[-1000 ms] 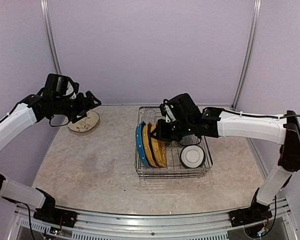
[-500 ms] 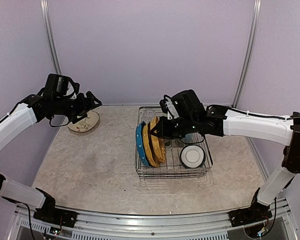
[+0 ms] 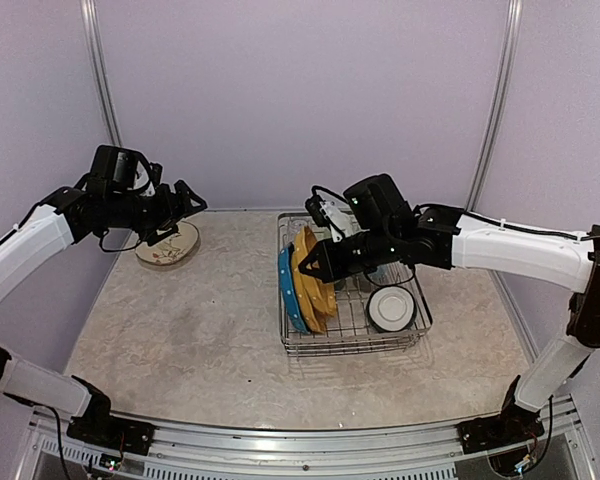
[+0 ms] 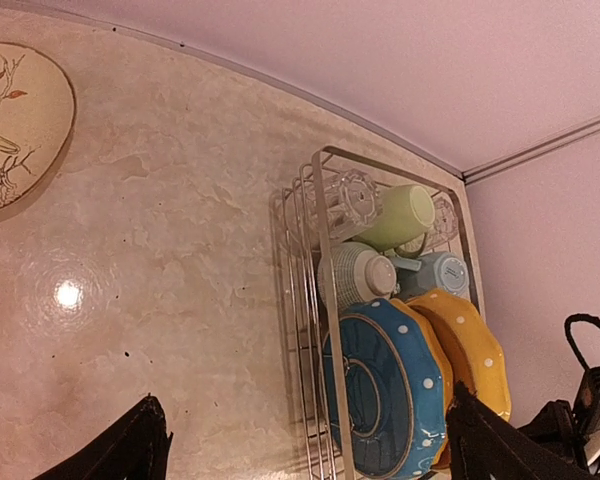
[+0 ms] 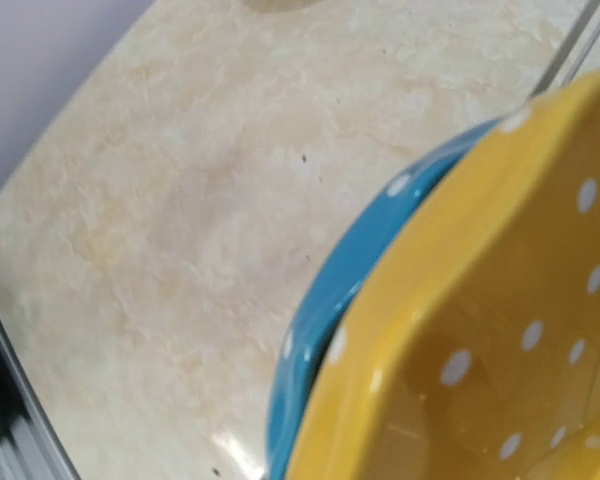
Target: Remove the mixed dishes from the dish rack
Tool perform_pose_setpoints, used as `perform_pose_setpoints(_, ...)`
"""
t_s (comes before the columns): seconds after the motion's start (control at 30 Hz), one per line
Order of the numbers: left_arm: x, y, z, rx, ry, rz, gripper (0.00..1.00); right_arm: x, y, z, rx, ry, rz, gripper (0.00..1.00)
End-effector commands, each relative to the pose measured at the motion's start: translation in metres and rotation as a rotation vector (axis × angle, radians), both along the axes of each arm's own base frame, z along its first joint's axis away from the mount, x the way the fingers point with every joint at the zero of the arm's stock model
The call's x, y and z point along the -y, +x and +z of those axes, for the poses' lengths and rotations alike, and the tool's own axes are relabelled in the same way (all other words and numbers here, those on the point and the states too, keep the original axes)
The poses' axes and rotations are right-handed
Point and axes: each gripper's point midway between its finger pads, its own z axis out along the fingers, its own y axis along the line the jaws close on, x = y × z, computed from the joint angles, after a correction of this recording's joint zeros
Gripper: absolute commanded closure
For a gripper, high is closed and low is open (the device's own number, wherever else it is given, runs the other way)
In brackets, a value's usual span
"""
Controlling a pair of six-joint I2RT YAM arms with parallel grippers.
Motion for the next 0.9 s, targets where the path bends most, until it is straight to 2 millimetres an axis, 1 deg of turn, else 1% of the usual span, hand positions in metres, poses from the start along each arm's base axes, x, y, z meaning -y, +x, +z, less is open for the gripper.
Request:
perform_pose_setpoints(0.0, 0.010, -0.001, 0.016, 0.024, -0.043, -0.035, 0.08, 0.002, -0.010, 0.126, 0.370, 0.172, 0.129, 1.00)
perform_pose_setpoints(0.07, 0.013, -0.001, 0.017, 0.021, -0.059, -0.047, 0.08, 0.002, -0.014, 0.127, 0.384, 0.168, 0.153, 1.00)
perform_pose_setpoints(0.17, 0.018, -0.001, 0.019, 0.017, -0.079, -0.064, 0.08, 0.001, -0.012, 0.128, 0.385, 0.152, 0.157, 1.00)
perform_pose_setpoints(0.23, 0.021, -0.001, 0.020, 0.015, -0.093, -0.074, 0.08, -0.003, -0.015, 0.132, 0.369, 0.177, 0.172, 1.00)
perform_pose_setpoints(0.3, 0.023, -0.001, 0.021, 0.012, -0.106, -0.083, 0.08, -0.009, -0.018, 0.139, 0.351, 0.231, 0.184, 1.00)
perform_pose_setpoints(0.43, 0.026, -0.002, 0.021, 0.005, -0.125, -0.095, 0.08, -0.011, -0.005, 0.144, 0.266, 0.304, 0.092, 1.00)
perform_pose_setpoints(0.5, 0.028, -0.003, 0.021, 0.002, -0.132, -0.100, 0.08, -0.004, 0.004, 0.145, 0.205, 0.354, 0.035, 1.00)
perform_pose_setpoints(0.63, 0.031, -0.005, 0.019, -0.008, -0.141, -0.110, 0.08, 0.020, 0.020, 0.143, 0.098, 0.487, -0.015, 1.00)
perform_pose_setpoints(0.67, 0.032, -0.005, 0.019, -0.007, -0.145, -0.114, 0.08, 0.023, 0.021, 0.145, 0.080, 0.525, 0.001, 1.00)
perform_pose_setpoints(0.73, 0.036, -0.006, 0.019, -0.011, -0.152, -0.128, 0.08, 0.029, 0.025, 0.134, 0.034, 0.541, 0.005, 1.00)
perform_pose_setpoints(0.77, 0.039, -0.006, 0.019, -0.013, -0.155, -0.135, 0.08, 0.031, 0.026, 0.134, 0.035, 0.542, 0.008, 1.00)
perform_pose_setpoints(0.87, 0.047, -0.005, 0.019, -0.021, -0.166, -0.161, 0.08, 0.032, 0.021, 0.147, 0.084, 0.562, 0.053, 1.00)
